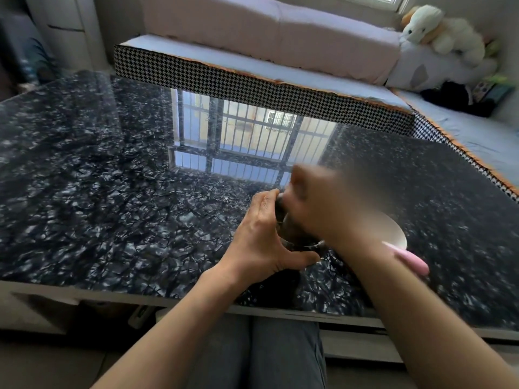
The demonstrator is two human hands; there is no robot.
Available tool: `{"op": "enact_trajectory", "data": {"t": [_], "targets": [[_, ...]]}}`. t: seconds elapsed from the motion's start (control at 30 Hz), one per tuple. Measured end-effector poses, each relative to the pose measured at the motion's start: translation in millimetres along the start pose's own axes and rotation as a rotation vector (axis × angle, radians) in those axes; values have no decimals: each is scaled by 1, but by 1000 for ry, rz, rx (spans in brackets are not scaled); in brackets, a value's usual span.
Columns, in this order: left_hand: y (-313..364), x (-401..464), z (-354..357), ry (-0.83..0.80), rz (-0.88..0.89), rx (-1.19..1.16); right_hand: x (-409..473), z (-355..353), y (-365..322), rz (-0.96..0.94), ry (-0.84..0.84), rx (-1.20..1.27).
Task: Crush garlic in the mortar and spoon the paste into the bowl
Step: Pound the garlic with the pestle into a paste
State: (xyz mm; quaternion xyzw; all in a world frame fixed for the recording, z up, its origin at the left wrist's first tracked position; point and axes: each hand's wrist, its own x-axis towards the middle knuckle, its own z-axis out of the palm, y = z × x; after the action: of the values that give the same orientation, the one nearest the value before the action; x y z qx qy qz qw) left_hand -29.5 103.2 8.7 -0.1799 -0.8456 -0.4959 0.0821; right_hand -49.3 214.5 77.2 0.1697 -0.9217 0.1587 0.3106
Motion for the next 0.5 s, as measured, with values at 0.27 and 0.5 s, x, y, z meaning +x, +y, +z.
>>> {"op": "enact_trajectory", "data": {"t": [0.27,0.5], "targets": [[2,-2,0,-8,-20,4,5,-10,8,124,103,176],[3,-3,-1,-9,-43,-34,-4,8,6,128,-136,78]]}}
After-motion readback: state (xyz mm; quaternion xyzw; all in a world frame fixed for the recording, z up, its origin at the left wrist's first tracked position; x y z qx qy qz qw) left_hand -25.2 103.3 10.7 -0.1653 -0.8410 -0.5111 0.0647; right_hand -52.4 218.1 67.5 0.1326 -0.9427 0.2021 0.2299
